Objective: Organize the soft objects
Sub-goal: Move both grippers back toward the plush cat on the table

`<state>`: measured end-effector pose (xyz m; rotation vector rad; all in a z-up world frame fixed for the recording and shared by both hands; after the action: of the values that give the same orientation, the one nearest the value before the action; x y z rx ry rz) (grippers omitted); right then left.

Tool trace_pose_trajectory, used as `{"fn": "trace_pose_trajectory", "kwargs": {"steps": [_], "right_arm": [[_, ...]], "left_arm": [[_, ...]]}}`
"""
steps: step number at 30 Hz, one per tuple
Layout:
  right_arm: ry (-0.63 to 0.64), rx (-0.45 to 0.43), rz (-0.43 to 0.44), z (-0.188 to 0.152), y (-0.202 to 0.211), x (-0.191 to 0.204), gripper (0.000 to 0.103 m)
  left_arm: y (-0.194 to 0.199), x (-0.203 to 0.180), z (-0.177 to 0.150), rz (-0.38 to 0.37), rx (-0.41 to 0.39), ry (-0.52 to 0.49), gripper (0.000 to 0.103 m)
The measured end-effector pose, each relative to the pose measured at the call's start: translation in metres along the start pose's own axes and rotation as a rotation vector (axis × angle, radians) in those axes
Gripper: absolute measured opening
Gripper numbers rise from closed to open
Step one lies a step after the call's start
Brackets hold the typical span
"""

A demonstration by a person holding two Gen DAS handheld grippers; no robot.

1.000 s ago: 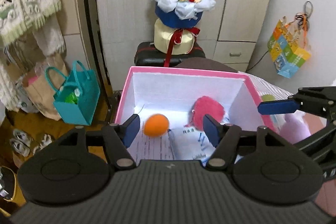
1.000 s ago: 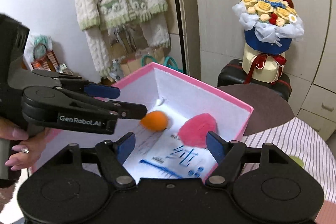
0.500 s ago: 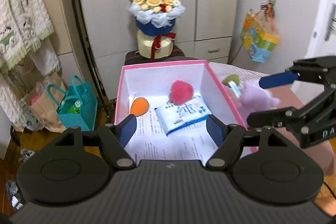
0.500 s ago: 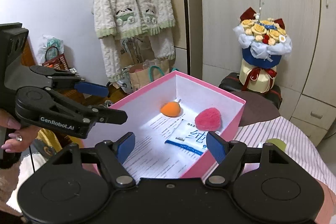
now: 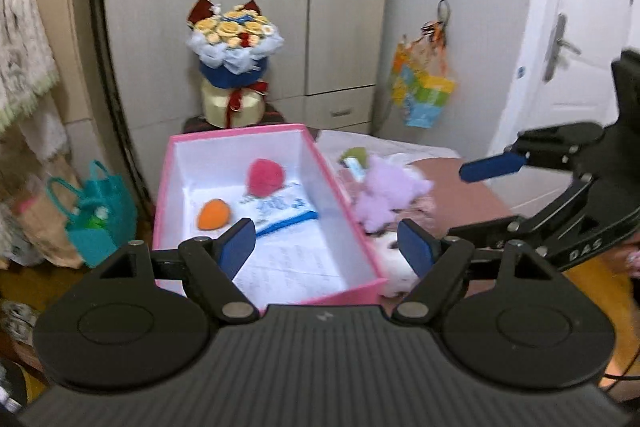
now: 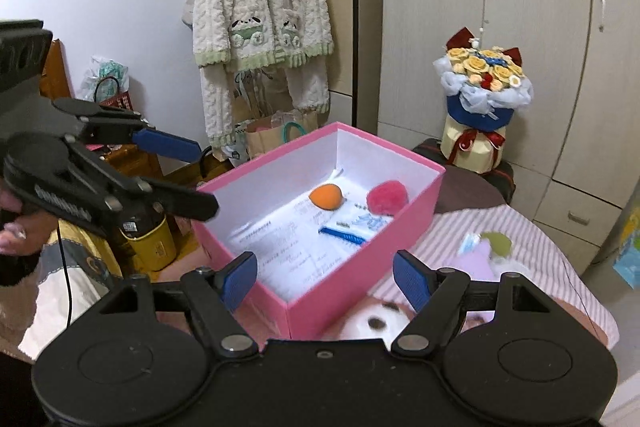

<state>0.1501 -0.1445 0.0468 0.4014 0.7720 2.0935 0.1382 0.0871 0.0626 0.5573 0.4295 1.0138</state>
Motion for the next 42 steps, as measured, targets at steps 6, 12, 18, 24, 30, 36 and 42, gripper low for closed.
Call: {"fn": "trace_pose_trajectory", "kwargs": {"steps": [6,12,18,24,30,36,42], "right_arm": [[0.002,0.01,-0.013,-0.025,0.021,-0.001,0.079],[-0.013,0.021,0.001,-0.054,0.027,-0.011,0.08],[-0.046,0.036,0.031,-0.084,0.014,-0.026,0.08],[-0.025,0.018,0.038,-0.104,-0.008,-0.036,0.08],[-0.004,-0.077,0.027,-0.122,-0.03,-0.051,0.08],[-0.008,-0.084,0.069,-0.133,-0.053,-0.067,0.08],[0.024,-0.057,0.079,-0.134,-0.08,-0.071,0.08]], "left_arm": [[0.006,-0.023,-0.009,-0.046,0.001,-0.025,0.076],[-0.008,-0.056,-0.021,-0.055,0.029,-0.068,0.076],[-0.038,-0.083,-0.031,-0.06,0.079,-0.098,0.073],[-0.073,-0.109,-0.034,-0.068,0.138,-0.118,0.062],[-0.104,-0.13,-0.038,0.003,0.157,-0.159,0.06],[-0.133,-0.142,-0.04,0.082,0.178,-0.19,0.06],[-0.159,-0.142,-0.03,0.172,0.147,-0.135,0.06]]}}
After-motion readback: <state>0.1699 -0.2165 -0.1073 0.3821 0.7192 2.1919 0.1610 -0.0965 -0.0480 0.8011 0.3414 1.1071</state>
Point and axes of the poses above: each gripper's, at about its wrist camera, not at the fingertips, and y roughly against the way its jaws point, x to its left, z to its top, the point moved 1 cm from there along -y, roughly the way its jaws point, and after that the axes turned 4 degrees about x, right-handed, at the moved point
